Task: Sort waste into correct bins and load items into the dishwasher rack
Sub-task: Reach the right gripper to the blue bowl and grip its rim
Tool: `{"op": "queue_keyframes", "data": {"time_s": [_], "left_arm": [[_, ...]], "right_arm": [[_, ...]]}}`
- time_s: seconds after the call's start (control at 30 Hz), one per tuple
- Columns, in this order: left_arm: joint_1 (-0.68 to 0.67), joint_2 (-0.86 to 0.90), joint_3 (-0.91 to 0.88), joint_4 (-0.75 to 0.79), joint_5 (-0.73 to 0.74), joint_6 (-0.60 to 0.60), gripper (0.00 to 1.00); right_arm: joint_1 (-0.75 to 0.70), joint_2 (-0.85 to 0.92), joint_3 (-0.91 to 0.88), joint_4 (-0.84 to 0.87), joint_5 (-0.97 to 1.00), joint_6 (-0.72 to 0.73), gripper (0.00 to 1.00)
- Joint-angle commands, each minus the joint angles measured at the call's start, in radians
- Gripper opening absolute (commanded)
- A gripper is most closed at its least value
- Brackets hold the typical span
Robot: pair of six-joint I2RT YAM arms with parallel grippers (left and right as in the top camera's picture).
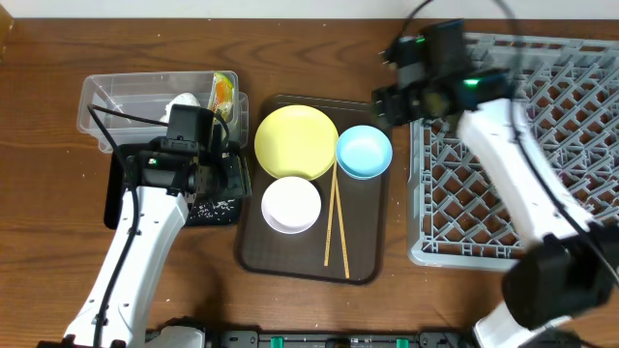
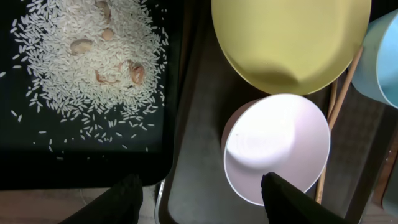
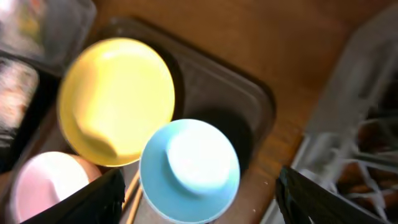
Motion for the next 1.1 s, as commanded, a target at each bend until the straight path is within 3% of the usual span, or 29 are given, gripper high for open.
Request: {"op": "queue_keyframes", "data": {"time_s": [0.0, 0.23, 0.43, 0.53, 0.67, 0.9, 1.07], "left_arm": [[0.005, -0.002, 0.008, -0.003, -0.013, -0.002, 0.65], [0.005, -0.002, 0.008, -0.003, -0.013, -0.002, 0.65], [0.005, -0.002, 0.008, -0.003, -0.013, -0.002, 0.65], [0.005, -0.002, 0.008, -0.003, -0.013, -0.002, 0.65], [0.005, -0.002, 0.008, -0.003, -0.013, -0.002, 0.65], [0.005, -0.002, 0.008, -0.003, -0.013, -0.002, 0.66], [0.005, -0.002, 0.008, -0.003, -0.013, -0.002, 0.66]], "right_arm": [[0.051, 0.082, 0.007, 0.008, 0.140, 0.012, 0.76], [0.081, 0.223, 0.007, -0.011, 0.241, 0.100, 0.74], [0.076, 0.293, 0.007, -0.034, 0.242, 0.102, 0.65], [0.072, 0.311, 0.007, -0.034, 0.241, 0.102, 0.47], [0.071, 0.313, 0.007, -0.033, 0.249, 0.102, 0.38], [0.068, 0.313, 0.007, -0.065, 0.300, 0.102, 0.06], [0.056, 0.313, 0.007, -0.077, 0.305, 0.106, 0.01]]}}
